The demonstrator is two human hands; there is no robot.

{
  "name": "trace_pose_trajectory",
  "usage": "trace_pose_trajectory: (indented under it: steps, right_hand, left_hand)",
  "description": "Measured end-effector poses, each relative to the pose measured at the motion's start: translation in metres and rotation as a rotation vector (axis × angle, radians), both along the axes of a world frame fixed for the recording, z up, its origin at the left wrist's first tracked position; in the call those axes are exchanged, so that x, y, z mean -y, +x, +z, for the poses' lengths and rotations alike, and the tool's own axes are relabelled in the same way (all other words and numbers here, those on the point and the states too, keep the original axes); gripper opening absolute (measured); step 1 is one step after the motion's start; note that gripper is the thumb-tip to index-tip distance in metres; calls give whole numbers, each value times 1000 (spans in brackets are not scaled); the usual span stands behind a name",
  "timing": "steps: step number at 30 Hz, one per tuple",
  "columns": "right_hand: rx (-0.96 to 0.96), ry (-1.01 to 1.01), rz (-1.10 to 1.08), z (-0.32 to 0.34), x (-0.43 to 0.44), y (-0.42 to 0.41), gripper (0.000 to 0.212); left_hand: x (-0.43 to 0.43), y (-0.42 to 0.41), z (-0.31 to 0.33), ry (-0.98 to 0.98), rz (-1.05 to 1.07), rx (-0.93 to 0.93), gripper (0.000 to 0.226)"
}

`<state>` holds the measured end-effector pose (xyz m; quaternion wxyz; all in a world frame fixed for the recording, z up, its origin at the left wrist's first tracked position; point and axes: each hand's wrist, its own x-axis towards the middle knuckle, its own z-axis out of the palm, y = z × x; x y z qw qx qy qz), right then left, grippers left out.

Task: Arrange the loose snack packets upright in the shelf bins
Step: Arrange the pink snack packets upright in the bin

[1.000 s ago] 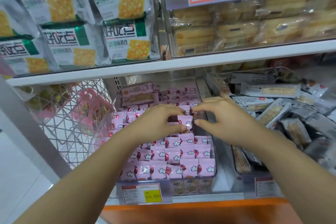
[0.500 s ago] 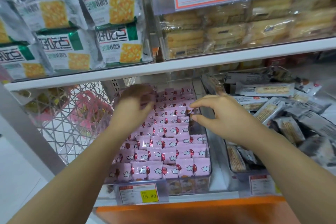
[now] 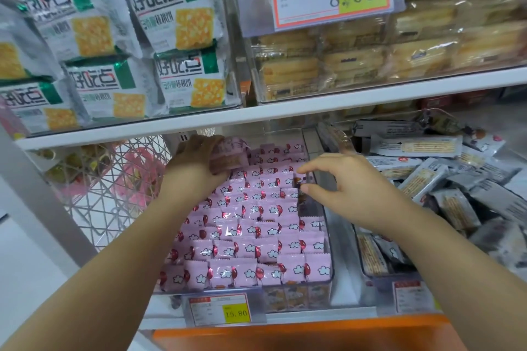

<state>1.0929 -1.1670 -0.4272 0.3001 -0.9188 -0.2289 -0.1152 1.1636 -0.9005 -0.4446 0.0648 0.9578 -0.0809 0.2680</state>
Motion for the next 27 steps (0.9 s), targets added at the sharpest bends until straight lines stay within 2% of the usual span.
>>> trace_pose_trajectory:
  steps: [2, 7, 11, 14, 16, 19, 20, 23, 25, 27]
  right_hand:
    - [16, 10, -6, 1, -2, -1, 29]
    - [29, 24, 0, 3, -7, -7, 32]
    - [-13, 148, -3, 0, -8, -8, 45]
    - [-102, 257, 30, 1, -8, -8, 50]
    - [-154, 315, 81, 2, -7, -9, 43]
    - [-236, 528, 106, 4, -3, -9, 27]
    - [-252, 580, 93, 5, -2, -9, 21]
    - [-270, 667, 28, 6, 3, -9, 9]
    - [-249, 692, -3, 6, 4, -9, 14]
    - [-204, 681, -15, 7, 3, -11, 30]
  left_hand:
    - [1, -10, 5, -20, -76, 87, 43]
    - [14, -38, 7, -23, -215, -56, 37]
    - [30, -66, 1, -173, -441, 73, 31]
    - [45, -82, 4, -300, -556, 56, 30]
    - [55, -90, 9, -463, -556, -27, 25]
    - [63, -96, 21, -862, -492, -302, 21]
    - [62, -96, 23, -919, -484, -354, 22]
    - [59, -98, 24, -950, -501, -445, 34]
    - [61, -100, 22, -975, -502, -449, 34]
    - [64, -101, 20, -1029, -484, -422, 31]
